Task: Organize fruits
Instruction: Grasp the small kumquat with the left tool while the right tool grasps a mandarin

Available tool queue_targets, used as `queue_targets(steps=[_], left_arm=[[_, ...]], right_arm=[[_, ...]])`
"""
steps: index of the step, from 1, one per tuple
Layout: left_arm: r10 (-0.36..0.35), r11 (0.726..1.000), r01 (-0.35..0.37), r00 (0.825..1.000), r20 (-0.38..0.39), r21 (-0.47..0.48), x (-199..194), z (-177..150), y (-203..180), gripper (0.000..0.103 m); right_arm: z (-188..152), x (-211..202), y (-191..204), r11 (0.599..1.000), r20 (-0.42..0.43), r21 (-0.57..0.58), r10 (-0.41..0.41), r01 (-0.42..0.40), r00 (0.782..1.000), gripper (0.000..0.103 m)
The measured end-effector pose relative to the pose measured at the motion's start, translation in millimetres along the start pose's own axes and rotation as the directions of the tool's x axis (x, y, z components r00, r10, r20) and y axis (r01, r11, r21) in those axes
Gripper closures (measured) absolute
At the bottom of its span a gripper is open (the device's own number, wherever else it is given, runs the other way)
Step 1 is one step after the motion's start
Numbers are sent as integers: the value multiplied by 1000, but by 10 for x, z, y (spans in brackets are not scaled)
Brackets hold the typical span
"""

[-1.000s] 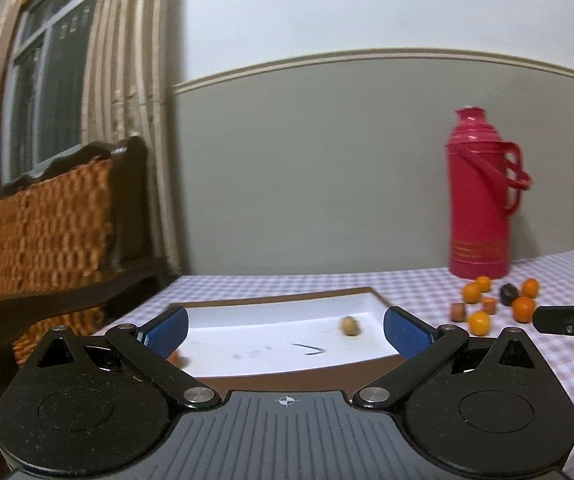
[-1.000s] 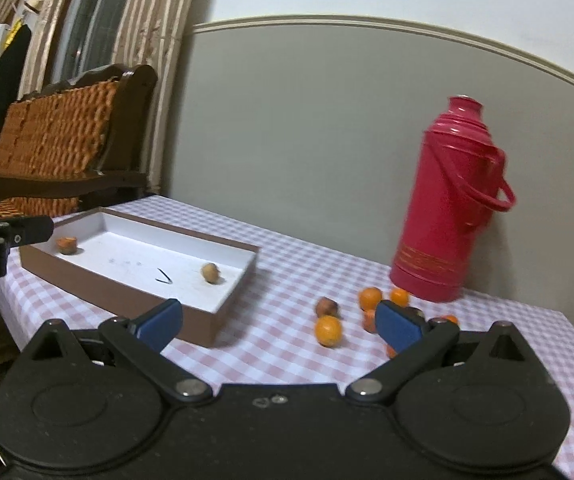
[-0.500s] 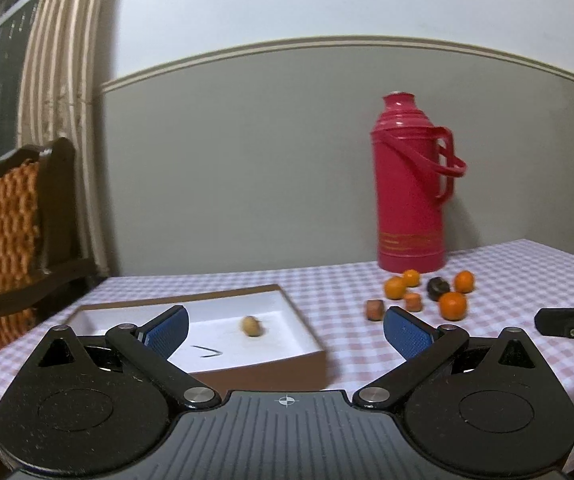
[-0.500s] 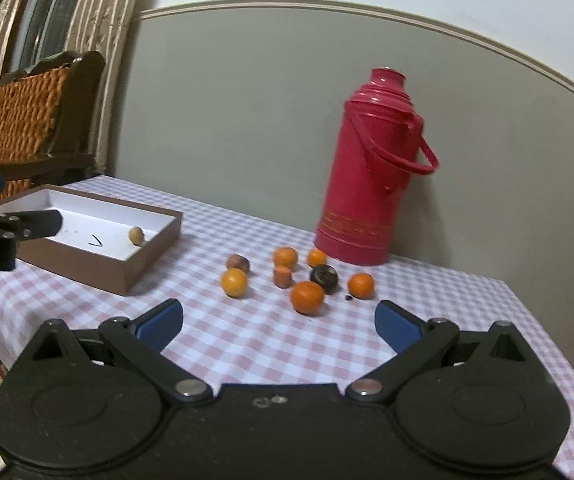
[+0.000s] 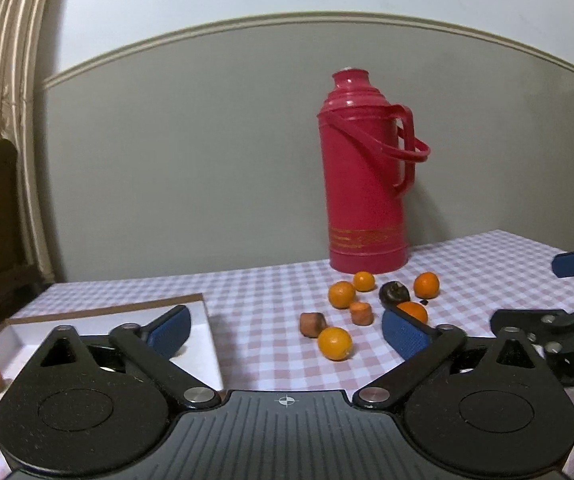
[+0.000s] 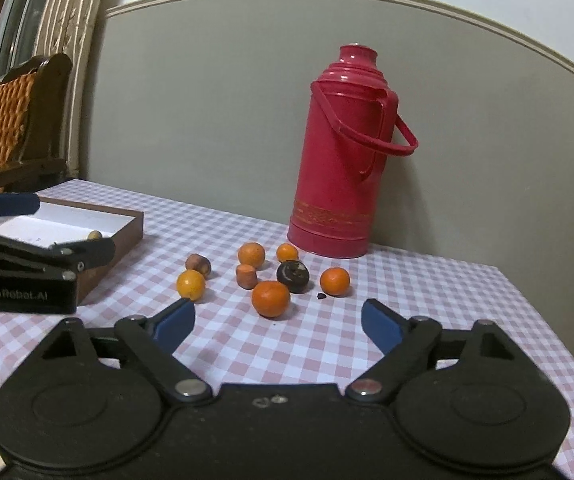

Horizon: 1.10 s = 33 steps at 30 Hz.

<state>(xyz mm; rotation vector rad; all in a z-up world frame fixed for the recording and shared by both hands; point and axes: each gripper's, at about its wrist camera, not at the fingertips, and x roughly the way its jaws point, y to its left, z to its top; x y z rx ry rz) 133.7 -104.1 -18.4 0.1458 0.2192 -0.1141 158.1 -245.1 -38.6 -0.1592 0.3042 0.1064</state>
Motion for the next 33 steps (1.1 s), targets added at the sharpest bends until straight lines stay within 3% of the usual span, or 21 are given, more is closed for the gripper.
queue_targets(steps=[2,14,17,24,29,33], left_arm=[[-14,1000,14,1000,-19,-1,81,10,-37,16],[-24,999,19,990,-136,-34,725,-59,-205,16],[-34,999,27,985,-167,-44,861,-92,-230,20],[-59,997,46,970,-235,-61,1159,-118,-289,36],[-66,997,49,950,-304,-66,1343,-137,-296,42],[-78,996,57,937,-340,-73,1434,-135,-308,43]], right_arm=[[23,100,-36,1000,-4,5,-3,3,1000,23],[40,698,-165,998,-75,58,38,-34,996,33],[45,889,-186,995,-109,89,63,-54,992,42],[20,1181,-161,994,-169,65,94,-85,981,47],[22,1362,-162,991,-199,79,122,-108,972,49],[37,1476,-152,989,-214,88,134,-117,968,58]])
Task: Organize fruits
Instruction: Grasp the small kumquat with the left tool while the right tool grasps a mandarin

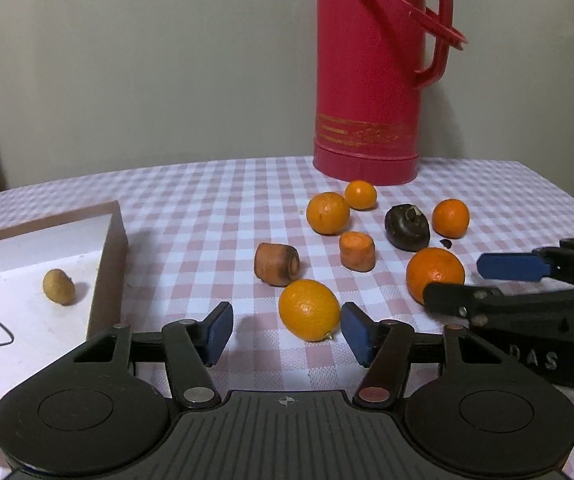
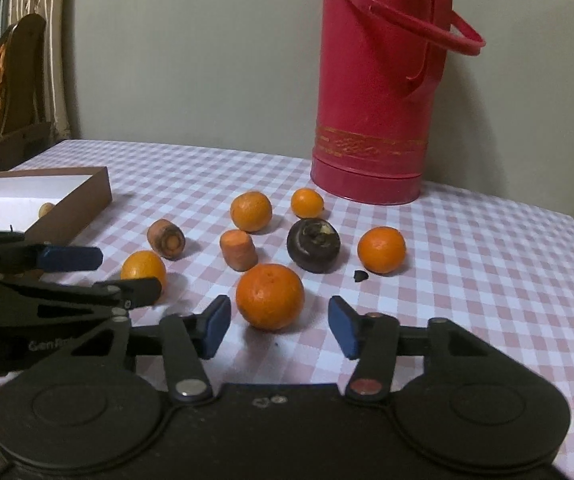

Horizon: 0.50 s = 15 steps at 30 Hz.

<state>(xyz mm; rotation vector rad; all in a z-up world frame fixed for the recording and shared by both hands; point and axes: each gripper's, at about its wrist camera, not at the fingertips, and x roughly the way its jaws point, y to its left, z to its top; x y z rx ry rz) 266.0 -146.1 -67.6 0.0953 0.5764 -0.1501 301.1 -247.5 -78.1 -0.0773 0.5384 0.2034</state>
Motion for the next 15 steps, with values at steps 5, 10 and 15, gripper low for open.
queue_targets(steps=[5,10,15], left_arm=[[-2,1000,2,999,-36,10,118,36,-57,57],[-1,1000,1,999,-44,-20,160,51,-22,61],[1,1000,-2,999,-35,-20,194,75,-33,67]], right_arm=[[57,88,-43,1000,0,14,9,-9,1000,59],[72,197,-35,1000,-17,18,21,-20,1000,60],[90,244,-30,1000,-26,19,18,-18,999,68]])
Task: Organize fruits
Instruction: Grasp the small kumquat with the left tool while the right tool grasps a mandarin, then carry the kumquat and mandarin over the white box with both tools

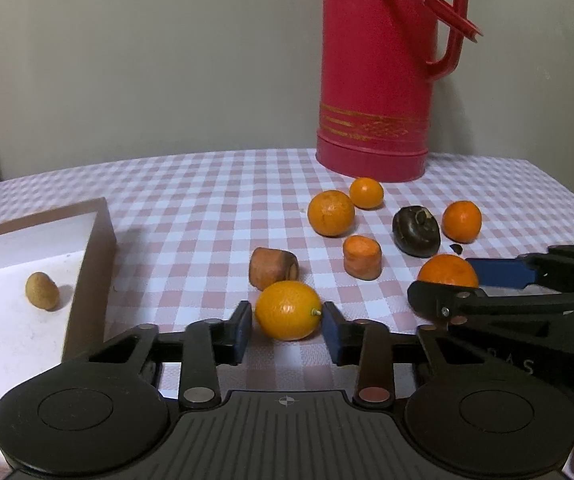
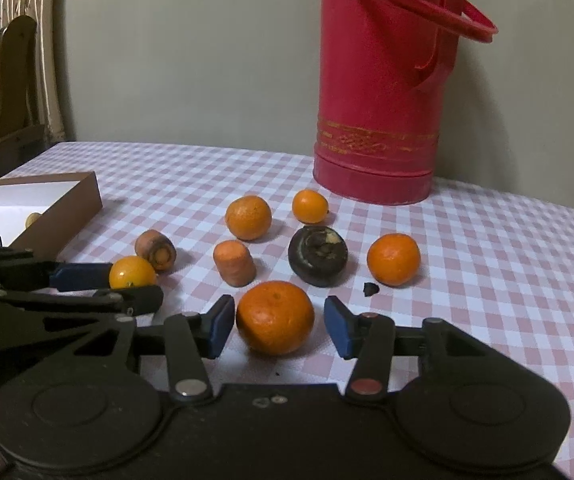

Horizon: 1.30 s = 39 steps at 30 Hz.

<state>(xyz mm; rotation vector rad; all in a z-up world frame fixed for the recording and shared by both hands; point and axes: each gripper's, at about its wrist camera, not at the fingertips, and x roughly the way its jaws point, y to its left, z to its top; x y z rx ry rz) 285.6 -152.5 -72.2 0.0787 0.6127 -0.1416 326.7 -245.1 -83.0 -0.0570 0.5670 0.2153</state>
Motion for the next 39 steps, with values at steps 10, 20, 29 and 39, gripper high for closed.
queue_targets(steps=[10,20,29,39], left_arm=[[4,1000,-4,999,44,3,-90,-28,-3,68],[-17,1000,13,990,141,28,-575,-63,31,68],[-10,1000,10,983,182,-2,-1046,-254,171,68],[3,1000,-7,975,221,15,-1518,-458,374,68]], right_arm=[[8,-60,-61,999,17,30,-24,23,1000,71],[-2,-551,-55,997,86,36,-70,67,994,71],[-178,-977,78,995,130,45,-93,87,987,71],[-370,-1336,366,997,159,5,-74,74,984,71]])
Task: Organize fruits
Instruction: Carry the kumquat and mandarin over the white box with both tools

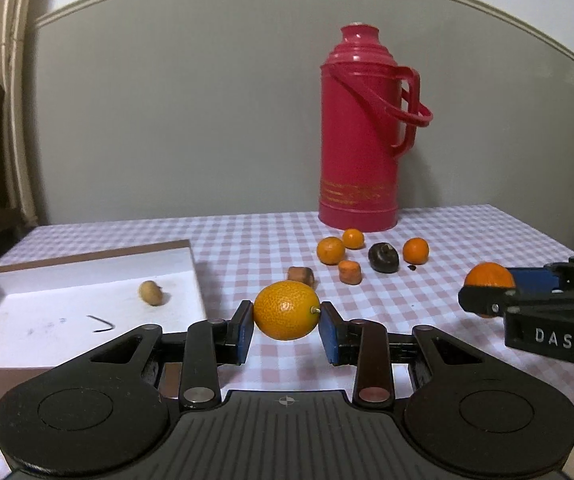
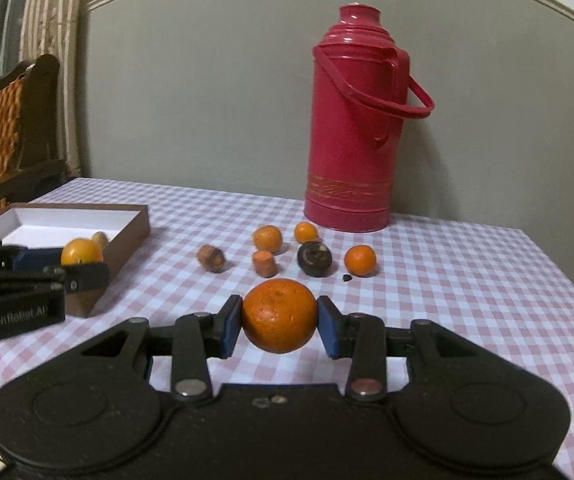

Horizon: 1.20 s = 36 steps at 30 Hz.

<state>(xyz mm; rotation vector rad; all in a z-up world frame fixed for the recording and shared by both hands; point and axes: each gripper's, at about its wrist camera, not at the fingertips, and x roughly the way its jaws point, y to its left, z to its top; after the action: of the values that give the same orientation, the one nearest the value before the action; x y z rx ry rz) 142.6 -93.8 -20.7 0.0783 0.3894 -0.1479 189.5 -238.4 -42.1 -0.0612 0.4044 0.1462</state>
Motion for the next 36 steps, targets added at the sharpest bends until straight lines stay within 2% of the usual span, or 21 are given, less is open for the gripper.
queue_targets(steps=[6,13,23,36], left_arm=[[36,999,-36,999,29,-11,-281,-48,221,68],[94,995,-93,995,41,-26,-551,-157,537,68],[181,982,-178,982,50,-61,-721,-201,1022,67],[285,956,-280,957,52,-91,-821,-226,1530,67]], right_arm=[[-46,-230,242,998,31,-38,46,-45,998,71],[-74,-397,580,992,25,-87,95,-93,995,71],[9,-398,1180,954,34,-194,239,-228,970,71],[172,-281,1667,924,68,-222,335,-313,940,71]])
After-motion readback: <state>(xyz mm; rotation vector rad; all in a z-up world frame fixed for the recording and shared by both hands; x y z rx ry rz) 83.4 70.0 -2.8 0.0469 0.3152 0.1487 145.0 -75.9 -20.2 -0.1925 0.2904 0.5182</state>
